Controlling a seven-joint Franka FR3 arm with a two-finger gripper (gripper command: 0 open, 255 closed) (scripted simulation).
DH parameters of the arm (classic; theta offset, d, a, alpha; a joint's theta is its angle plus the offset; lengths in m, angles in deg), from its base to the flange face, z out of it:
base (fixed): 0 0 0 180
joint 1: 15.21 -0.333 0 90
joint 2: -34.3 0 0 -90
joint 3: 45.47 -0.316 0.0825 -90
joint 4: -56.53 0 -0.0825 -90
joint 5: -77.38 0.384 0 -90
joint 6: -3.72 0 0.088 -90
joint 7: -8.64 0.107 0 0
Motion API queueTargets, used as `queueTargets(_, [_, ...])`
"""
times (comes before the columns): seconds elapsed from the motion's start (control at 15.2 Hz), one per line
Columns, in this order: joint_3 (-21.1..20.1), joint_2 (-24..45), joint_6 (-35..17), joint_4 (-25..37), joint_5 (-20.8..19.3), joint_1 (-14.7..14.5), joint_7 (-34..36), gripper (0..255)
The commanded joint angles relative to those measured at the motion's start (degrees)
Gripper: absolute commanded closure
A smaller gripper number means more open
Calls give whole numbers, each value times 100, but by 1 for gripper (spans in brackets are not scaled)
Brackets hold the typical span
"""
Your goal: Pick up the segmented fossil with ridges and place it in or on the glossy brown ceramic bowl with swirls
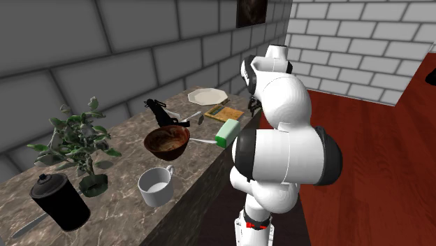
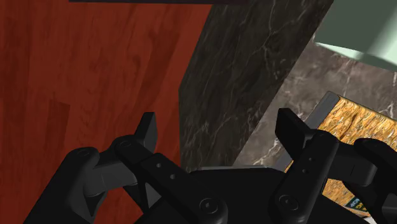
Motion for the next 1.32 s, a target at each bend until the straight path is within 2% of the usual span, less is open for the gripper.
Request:
queueTargets(0.0, [0, 0, 0, 0, 0, 0, 0, 0])
queueTargets(0.59, [-1207, 182, -403, 26, 741, -415, 1316, 0])
queueTargets(1.25, [-2600, 1084, -986, 705, 1189, -618, 2790, 0])
